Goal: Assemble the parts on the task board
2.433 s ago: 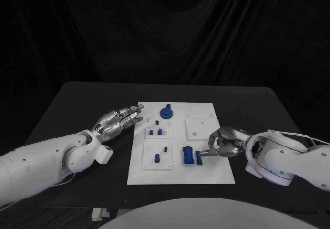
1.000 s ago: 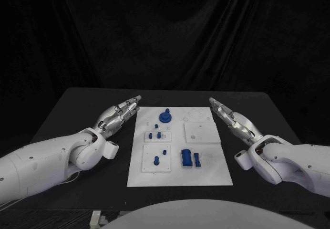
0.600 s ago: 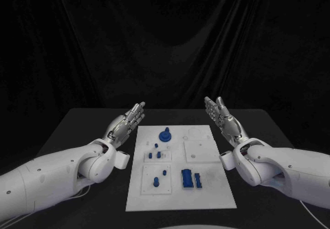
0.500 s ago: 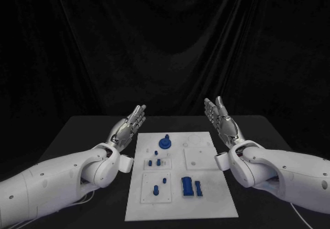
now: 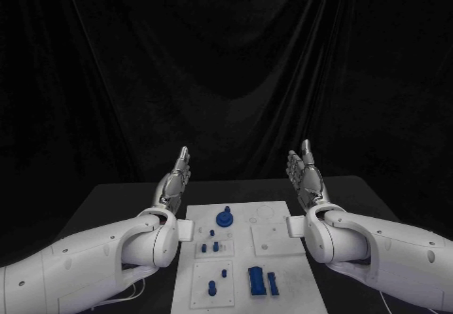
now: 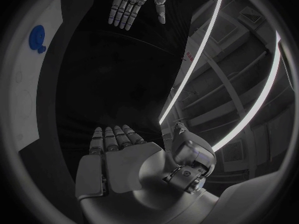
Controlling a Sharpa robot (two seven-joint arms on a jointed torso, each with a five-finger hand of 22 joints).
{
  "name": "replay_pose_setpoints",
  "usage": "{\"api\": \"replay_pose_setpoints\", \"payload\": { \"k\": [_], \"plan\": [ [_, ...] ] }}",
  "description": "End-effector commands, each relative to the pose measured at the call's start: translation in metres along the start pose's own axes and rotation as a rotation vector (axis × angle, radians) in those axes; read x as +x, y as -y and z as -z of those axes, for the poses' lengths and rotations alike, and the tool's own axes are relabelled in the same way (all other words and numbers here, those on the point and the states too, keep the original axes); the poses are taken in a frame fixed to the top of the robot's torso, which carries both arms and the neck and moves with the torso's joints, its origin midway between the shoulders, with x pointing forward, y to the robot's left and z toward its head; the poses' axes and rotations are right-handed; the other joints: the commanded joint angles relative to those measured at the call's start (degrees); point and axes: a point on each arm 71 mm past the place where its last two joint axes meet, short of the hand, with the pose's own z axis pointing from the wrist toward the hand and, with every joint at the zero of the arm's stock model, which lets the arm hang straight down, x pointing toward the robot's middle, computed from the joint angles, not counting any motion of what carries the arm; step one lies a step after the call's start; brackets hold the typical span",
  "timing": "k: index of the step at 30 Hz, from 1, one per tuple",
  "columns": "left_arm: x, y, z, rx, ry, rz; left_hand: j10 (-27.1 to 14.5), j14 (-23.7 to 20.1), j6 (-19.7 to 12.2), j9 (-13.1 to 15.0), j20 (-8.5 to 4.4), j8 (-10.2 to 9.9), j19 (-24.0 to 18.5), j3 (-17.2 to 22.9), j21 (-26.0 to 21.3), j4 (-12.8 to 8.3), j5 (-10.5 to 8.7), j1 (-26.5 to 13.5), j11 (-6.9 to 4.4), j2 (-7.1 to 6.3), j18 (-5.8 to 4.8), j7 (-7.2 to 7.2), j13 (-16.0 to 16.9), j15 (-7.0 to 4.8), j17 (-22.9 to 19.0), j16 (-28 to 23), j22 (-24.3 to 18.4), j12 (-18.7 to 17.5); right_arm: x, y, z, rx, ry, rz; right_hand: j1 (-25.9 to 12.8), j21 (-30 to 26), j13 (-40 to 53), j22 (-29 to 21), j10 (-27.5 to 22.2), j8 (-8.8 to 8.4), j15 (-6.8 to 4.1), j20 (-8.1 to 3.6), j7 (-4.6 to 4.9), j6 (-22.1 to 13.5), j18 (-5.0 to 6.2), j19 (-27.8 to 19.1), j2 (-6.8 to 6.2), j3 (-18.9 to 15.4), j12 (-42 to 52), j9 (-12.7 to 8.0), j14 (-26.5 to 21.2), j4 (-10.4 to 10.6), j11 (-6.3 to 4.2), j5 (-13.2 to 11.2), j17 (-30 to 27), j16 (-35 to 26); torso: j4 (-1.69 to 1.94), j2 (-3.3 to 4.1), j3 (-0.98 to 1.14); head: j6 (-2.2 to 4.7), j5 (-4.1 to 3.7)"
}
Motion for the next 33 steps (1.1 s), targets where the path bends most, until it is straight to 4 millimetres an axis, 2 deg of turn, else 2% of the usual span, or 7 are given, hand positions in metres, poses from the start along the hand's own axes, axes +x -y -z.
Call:
{"api": "replay_pose_setpoints", "payload": {
  "k": [1, 17, 19, 20, 33],
  "plan": [
    [-0.0042, -0.0021, 0.0011, -0.044, 0.098, -0.019, -0.4, 0.1, -5.1, -0.1, -0.56, -0.3, -0.1, 0.5, -0.3, -1.9, -5.27, -6.0, 0.01, -0.59, -1.20, 0.03, -0.1, -0.51, -0.1, -0.2, -0.1, -0.2, -0.0041, 0.0023, -0.0004, 0.041, 0.048, -0.010, -0.4, -0.2, -0.1, -0.1, 0.0, -0.20, -0.30, -0.30, 0.00, -0.2, -0.42, 0.0, 0.07, 0.1, -0.2, -0.1, 0.0, 0.0, 0.19, -0.2, -0.1, -0.2, -0.15, 0.00, 0.08, 0.05, 0.01],
    [-0.0042, -0.0021, 0.0011, -0.044, 0.098, -0.019, -0.4, 0.1, -5.1, -0.1, -0.56, -0.3, -0.1, 0.5, -0.3, -1.9, -5.27, -12.0, 0.01, -0.59, -1.20, 0.03, -0.1, -0.51, -0.1, -0.2, -0.1, -0.2, -0.0041, 0.0023, -0.0004, 0.041, 0.048, -0.010, -0.4, -0.2, -0.1, -0.1, 0.0, -0.20, -0.30, -0.30, 0.00, -0.2, -0.42, 0.0, 0.07, 0.1, -0.2, -0.1, 0.0, 0.0, 0.19, -0.2, -0.1, -0.2, -0.15, 0.00, 0.08, 0.05, 0.01],
    [-0.0042, -0.0021, 0.0011, -0.044, 0.098, -0.019, -0.4, 0.1, -5.1, -0.1, -0.56, -0.3, -0.1, 0.5, -0.3, -1.9, -5.27, -14.0, 0.01, -0.59, -1.20, 0.03, -0.1, -0.51, -0.1, -0.2, -0.1, -0.2, -0.0041, 0.0023, -0.0004, 0.041, 0.048, -0.010, -0.4, -0.2, -0.1, -0.1, 0.0, -0.20, -0.30, -0.30, 0.00, -0.2, -0.42, 0.0, 0.07, 0.1, -0.2, -0.1, 0.0, 0.0, 0.19, -0.2, -0.1, -0.2, -0.15, 0.00, 0.08, 0.05, 0.01],
    [-0.0042, -0.0021, 0.0011, -0.044, 0.098, -0.019, -0.4, 0.1, -5.1, -0.1, -0.56, -0.3, -0.1, 0.5, -0.3, -1.9, -5.27, -18.7, 0.01, -0.59, -1.20, 0.03, -0.1, -0.51, -0.1, -0.2, -0.1, -0.2, -0.0041, 0.0023, -0.0004, 0.041, 0.048, -0.010, -0.4, -0.2, -0.1, -0.1, 0.0, -0.20, -0.30, -0.30, 0.00, -0.2, -0.42, 0.0, 0.07, 0.1, -0.2, -0.1, 0.0, 0.0, 0.19, -0.2, -0.1, -0.2, -0.15, 0.00, 0.08, 0.05, 0.01],
    [-0.0042, -0.0021, 0.0011, -0.044, 0.098, -0.019, -0.4, 0.1, -5.1, -0.1, -0.56, -0.3, -0.1, 0.5, -0.3, -1.9, -5.27, -18.7, 0.01, -0.59, -1.20, 0.03, -0.1, -0.51, -0.1, -0.2, -0.1, -0.2, -0.0041, 0.0023, -0.0004, 0.041, 0.048, -0.010, -0.4, -0.2, -0.1, -0.1, 0.0, -0.20, -0.30, -0.30, 0.00, -0.2, -0.42, 0.0, 0.07, 0.1, -0.2, -0.1, 0.0, 0.0, 0.19, -0.2, -0.1, -0.2, -0.15, 0.00, 0.08, 0.05, 0.01]
  ]
}}
